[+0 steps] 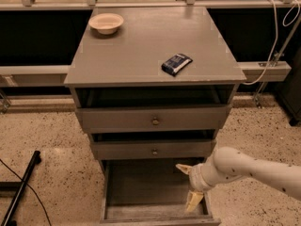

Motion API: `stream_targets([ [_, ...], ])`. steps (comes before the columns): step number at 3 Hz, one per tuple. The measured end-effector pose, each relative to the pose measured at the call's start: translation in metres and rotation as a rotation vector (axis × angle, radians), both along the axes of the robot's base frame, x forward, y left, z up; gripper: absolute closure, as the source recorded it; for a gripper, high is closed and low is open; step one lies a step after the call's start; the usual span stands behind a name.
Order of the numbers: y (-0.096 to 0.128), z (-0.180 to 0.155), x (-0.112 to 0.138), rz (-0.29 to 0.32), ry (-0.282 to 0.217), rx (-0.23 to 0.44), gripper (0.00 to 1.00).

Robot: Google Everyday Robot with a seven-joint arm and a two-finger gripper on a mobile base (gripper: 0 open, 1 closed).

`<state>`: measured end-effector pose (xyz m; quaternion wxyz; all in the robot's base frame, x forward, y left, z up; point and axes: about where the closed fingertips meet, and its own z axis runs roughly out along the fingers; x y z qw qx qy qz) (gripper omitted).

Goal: Close bottom drawer

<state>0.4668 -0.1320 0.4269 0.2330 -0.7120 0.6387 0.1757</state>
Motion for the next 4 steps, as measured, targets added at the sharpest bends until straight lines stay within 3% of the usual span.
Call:
stream_targets([
  [1,0.005,-0.080,-0.004,-0.006,-0.039,-0.001,0.00],
  [2,0.005,-0.130,-0.010,-0.019,-0.050,0.025,0.00],
  [4,0.000,-0.192,-0.029,-0.091,-0.043,0.028,0.00],
])
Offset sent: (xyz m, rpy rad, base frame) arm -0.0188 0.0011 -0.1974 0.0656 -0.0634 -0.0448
